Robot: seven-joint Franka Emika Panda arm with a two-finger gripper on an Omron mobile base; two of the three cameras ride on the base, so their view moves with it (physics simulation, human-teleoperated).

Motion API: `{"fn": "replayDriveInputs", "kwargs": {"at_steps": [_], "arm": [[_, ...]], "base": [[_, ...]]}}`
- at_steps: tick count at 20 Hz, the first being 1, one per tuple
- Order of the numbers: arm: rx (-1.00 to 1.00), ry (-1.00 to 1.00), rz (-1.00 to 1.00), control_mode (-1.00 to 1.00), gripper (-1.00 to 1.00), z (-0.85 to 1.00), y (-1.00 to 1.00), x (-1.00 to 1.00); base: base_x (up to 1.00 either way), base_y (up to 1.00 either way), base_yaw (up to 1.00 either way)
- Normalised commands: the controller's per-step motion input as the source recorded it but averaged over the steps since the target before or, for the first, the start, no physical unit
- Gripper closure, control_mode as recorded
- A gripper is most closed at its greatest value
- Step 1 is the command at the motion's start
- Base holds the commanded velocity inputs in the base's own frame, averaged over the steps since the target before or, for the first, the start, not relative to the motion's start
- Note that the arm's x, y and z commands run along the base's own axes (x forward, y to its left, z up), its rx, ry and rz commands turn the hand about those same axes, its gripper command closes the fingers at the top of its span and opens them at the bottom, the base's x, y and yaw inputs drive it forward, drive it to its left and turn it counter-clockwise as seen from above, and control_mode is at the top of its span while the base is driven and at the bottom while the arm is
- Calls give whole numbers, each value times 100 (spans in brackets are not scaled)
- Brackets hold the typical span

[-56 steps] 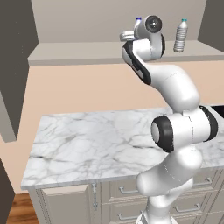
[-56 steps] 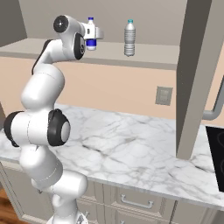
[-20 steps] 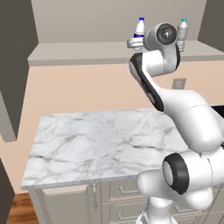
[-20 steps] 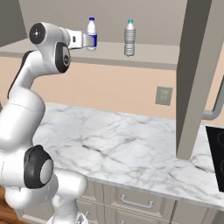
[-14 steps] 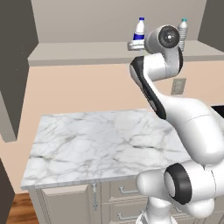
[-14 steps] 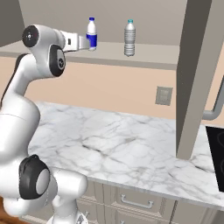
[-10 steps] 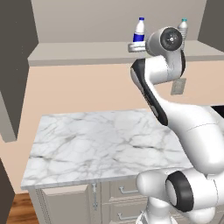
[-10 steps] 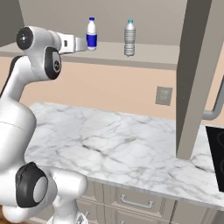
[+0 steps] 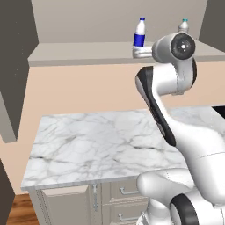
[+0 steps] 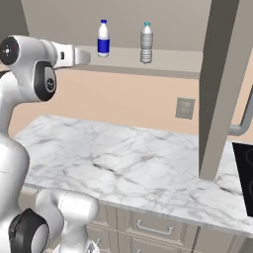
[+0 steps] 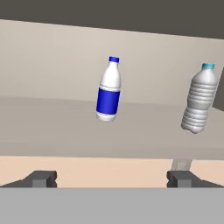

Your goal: Sort all alcoholic drinks to one cabinet, and non-alcoholic drinks to the other.

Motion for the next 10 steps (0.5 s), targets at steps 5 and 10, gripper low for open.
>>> {"fn": "replayDriveInputs", "kwargs": {"at_steps": [5, 10], "arm": [[0, 0, 0, -100, -100, 2, 0, -66], [0, 0, 0, -100, -100, 1, 0, -71]], "base": [[0, 0, 0], [0, 0, 0]]}}
